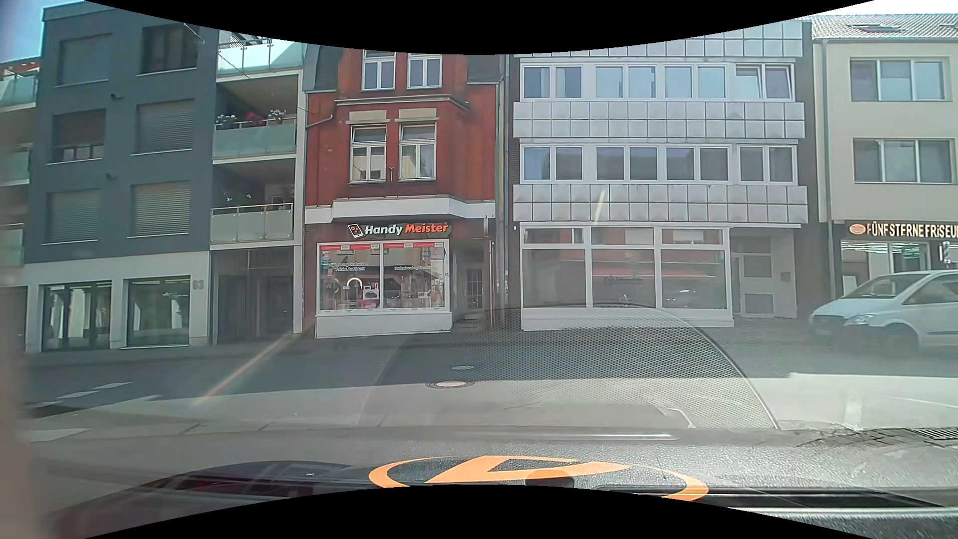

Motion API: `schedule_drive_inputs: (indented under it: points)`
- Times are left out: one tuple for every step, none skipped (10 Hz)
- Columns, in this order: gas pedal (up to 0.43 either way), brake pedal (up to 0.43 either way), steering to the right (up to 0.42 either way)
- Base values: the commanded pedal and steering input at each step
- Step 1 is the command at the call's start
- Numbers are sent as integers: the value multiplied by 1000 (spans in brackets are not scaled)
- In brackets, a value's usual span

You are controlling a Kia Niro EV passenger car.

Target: Follow the waypoints while adhering to traffic rules and regulations

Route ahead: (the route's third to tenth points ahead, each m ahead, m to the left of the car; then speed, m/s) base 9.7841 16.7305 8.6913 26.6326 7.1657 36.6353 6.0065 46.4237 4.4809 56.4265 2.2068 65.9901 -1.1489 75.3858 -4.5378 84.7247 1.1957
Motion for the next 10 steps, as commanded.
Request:
schedule_drive_inputs:
  points:
    - [0,85,-16]
    - [0,91,-16]
    - [0,91,-16]
    - [0,91,-16]
    - [0,85,-16]
    - [0,85,-16]
    - [0,85,-15]
    - [0,85,-15]
    - [0,85,-14]
    - [0,85,-14]
